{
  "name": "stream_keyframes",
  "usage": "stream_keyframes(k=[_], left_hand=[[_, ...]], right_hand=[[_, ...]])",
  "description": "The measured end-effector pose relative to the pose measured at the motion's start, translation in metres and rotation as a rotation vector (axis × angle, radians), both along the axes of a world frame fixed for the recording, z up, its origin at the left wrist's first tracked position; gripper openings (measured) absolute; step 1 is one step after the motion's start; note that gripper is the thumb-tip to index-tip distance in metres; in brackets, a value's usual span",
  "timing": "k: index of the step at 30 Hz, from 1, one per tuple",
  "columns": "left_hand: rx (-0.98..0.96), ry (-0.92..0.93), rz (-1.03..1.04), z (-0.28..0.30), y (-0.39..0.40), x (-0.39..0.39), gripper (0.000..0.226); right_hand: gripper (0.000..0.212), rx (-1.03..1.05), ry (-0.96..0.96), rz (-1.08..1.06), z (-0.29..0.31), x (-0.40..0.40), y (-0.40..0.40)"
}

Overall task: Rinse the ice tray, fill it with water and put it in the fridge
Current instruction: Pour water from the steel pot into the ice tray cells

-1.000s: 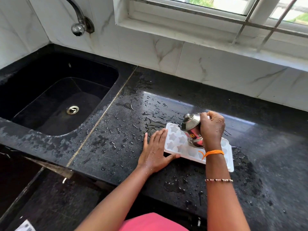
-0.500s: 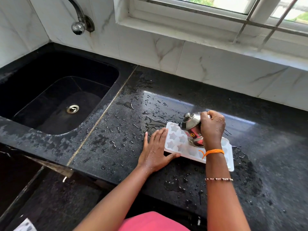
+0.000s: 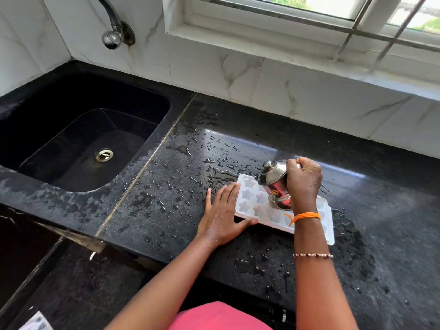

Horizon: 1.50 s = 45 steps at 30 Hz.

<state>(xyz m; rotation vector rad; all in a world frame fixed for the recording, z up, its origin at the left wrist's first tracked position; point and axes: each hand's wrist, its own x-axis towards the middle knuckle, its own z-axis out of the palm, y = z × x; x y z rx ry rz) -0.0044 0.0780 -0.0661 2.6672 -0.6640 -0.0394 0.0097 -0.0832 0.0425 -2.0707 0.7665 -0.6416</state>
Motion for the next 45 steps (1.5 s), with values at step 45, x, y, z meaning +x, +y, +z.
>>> stream_keyframes(k=[45], left_hand=[[-0.066, -0.046, -0.004, -0.003, 0.001, 0.002, 0.104]], right_hand=[[0.037, 0.450, -0.213, -0.022, -0.008, -0.011, -0.029]])
